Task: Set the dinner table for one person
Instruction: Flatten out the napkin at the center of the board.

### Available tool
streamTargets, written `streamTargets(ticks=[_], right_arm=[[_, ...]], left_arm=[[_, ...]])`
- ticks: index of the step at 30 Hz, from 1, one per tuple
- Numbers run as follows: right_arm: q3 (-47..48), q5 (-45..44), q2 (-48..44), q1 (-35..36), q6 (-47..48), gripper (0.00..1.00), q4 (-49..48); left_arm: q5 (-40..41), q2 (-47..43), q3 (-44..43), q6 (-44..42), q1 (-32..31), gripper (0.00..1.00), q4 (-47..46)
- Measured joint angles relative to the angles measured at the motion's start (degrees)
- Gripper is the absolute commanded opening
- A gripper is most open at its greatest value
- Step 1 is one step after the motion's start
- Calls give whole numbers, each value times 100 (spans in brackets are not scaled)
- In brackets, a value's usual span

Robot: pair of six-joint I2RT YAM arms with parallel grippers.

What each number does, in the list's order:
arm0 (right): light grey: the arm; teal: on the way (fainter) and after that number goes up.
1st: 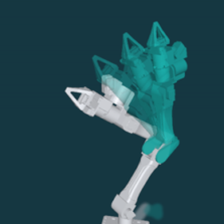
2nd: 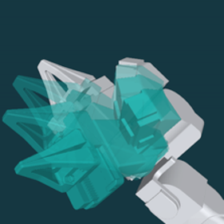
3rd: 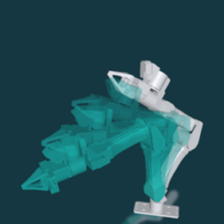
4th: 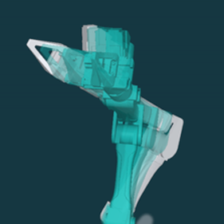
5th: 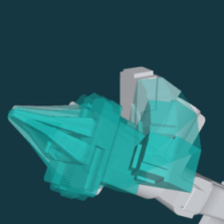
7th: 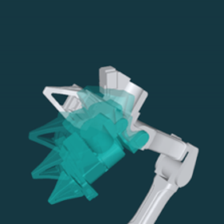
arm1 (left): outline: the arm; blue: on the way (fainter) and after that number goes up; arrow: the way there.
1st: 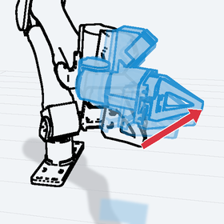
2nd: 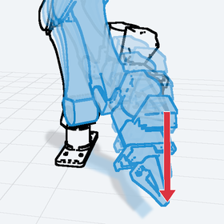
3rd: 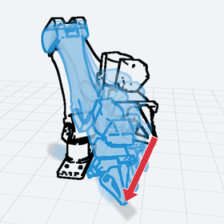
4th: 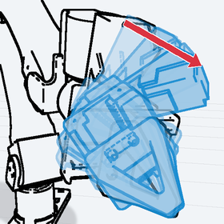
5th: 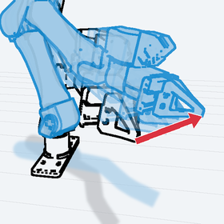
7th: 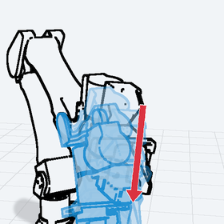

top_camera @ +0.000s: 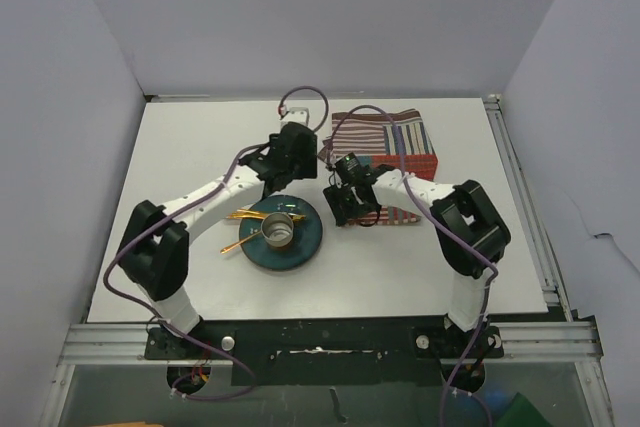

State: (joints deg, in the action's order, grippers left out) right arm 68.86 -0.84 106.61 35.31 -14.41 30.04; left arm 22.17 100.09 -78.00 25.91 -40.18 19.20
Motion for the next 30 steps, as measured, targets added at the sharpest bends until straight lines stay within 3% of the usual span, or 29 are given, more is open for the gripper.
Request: streamTargets(ticks=[7,12,30], right_arm=[[339,-326,326,157,-79,63,98],[566,-509,437,310,-90,63,363],[603,-1213,426,752,-164,64,374]], left_arm=[[81,-1163,636,68,800,60,164],[144,-1674,737,63,1027,60,199],[-63,-1526,1091,66,1207,60,216]])
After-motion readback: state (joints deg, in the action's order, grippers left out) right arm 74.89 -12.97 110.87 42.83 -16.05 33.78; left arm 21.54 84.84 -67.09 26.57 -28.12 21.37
